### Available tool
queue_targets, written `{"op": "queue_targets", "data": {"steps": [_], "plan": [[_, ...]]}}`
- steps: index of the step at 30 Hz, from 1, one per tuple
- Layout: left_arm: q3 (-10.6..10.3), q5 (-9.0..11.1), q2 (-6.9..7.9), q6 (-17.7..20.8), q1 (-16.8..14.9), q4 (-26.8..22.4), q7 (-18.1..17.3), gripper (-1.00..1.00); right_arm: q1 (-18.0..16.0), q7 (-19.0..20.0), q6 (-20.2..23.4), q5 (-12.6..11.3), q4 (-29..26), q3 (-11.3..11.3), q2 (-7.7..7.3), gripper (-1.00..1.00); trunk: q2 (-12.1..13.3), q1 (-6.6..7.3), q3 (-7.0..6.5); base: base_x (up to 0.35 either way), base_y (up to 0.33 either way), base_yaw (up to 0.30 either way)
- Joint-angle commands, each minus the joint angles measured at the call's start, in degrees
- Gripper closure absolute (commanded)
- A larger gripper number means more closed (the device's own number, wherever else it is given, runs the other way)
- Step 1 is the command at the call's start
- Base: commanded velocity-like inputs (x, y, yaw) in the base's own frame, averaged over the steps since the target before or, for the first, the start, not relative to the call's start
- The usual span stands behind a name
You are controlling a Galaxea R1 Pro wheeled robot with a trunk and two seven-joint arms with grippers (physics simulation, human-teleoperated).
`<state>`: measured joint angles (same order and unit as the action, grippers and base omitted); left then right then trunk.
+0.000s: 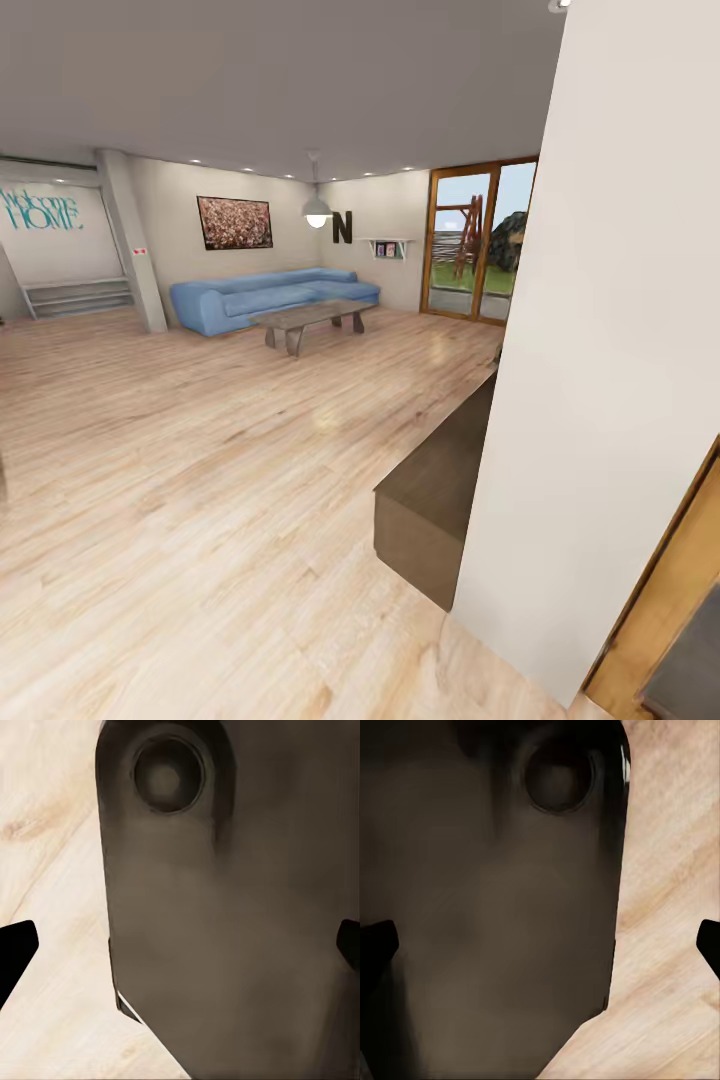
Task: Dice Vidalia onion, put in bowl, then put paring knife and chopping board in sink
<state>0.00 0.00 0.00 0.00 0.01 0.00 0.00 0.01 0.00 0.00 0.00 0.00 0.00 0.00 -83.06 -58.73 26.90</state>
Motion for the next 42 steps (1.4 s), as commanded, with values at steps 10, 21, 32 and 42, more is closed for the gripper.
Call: {"op": "queue_targets", "data": {"steps": [10,21,32,42], "plan": [[0.2,0.2,-1.80,-0.7,2.7,-2.0,0.0,-1.00,3.3,-0.7,-0.9,0.3,1.3,1.1,-3.23,-1.00,0.0,0.00,0.03,0.000,0.000,-0.004],[0.2,0.2,-1.93,-1.5,3.3,-2.2,0.1,-1.00,4.8,-0.6,-1.5,-0.1,-1.7,0.9,-4.84,-1.00,0.0,0.00,0.03,0.000,0.000,-0.217],[0.2,0.2,-1.94,-1.5,3.3,-2.2,0.1,-1.00,4.8,-0.5,-1.4,-0.1,-1.8,0.9,-4.64,-1.00,0.0,0.00,0.03,0.000,0.000,-0.299],[0.1,0.2,-1.88,-1.6,3.3,-2.2,0.2,-1.00,4.8,-0.6,-1.4,0.0,-1.8,1.0,-4.51,-1.00,0.0,0.00,0.03,0.000,0.000,-0.300]]}}
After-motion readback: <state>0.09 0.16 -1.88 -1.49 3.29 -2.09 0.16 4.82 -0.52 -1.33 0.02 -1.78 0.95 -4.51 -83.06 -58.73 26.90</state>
